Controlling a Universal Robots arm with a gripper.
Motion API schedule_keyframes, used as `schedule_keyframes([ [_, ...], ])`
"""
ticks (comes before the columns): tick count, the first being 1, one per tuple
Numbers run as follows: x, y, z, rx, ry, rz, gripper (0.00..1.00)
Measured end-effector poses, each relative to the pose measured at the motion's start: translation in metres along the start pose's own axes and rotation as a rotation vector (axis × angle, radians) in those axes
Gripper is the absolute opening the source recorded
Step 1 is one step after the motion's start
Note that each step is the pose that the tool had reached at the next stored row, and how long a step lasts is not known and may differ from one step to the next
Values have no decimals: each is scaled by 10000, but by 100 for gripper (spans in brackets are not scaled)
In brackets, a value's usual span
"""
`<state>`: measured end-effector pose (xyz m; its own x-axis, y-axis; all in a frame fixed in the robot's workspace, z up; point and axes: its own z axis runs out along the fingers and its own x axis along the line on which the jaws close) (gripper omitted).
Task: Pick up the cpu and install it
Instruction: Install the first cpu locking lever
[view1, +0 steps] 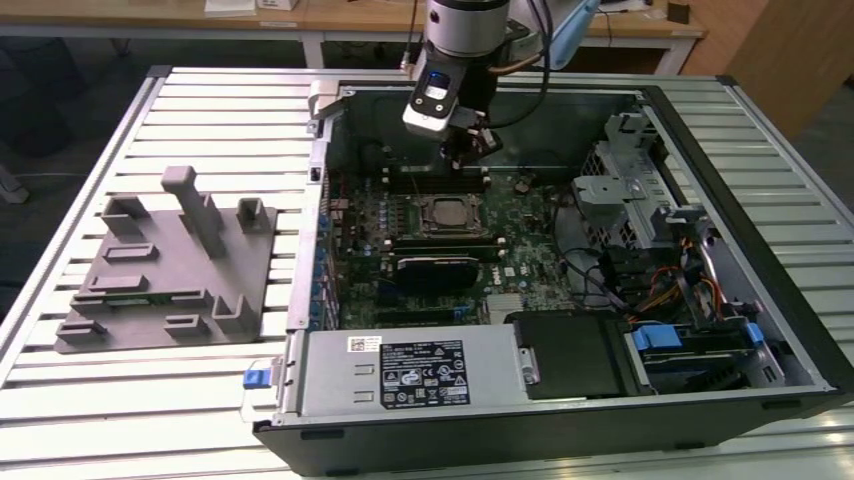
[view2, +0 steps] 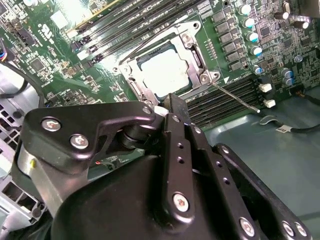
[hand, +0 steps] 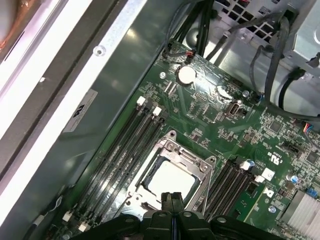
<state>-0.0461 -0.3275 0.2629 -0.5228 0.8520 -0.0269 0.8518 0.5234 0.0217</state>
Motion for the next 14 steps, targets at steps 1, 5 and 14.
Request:
schedule_keyframes([
  [1, 0, 0, 0, -1, 1, -40, 11],
  [5, 0, 0, 0, -5, 4, -212, 11],
  [14, 0, 0, 0, -17, 14, -644, 11],
])
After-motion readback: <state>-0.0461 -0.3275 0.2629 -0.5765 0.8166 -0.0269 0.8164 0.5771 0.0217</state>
